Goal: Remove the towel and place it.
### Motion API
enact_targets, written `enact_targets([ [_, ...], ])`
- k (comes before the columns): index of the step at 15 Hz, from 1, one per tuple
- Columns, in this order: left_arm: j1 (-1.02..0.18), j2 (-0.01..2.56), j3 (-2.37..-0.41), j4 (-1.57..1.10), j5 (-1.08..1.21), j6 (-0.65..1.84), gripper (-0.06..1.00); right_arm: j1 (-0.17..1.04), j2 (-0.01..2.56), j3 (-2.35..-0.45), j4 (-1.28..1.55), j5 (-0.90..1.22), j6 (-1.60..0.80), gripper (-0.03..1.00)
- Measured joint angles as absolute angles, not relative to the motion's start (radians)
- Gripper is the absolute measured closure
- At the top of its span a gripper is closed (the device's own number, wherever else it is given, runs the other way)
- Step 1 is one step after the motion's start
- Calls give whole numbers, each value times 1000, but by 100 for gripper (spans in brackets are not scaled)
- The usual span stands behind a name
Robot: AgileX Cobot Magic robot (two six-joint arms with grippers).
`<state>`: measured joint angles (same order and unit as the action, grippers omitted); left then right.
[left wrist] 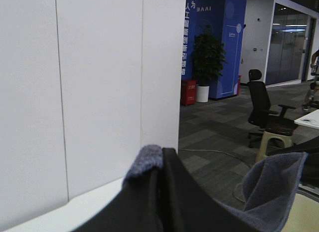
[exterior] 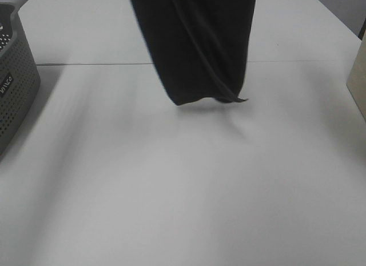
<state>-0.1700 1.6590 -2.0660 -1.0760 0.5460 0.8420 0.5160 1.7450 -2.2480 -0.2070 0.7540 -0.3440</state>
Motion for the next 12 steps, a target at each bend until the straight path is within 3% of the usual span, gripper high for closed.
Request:
enact_targets([
  [12, -170, 1772, -2066, -1305, 327, 1167, 94, 470, 1840, -2255, -419, 514, -162, 96],
])
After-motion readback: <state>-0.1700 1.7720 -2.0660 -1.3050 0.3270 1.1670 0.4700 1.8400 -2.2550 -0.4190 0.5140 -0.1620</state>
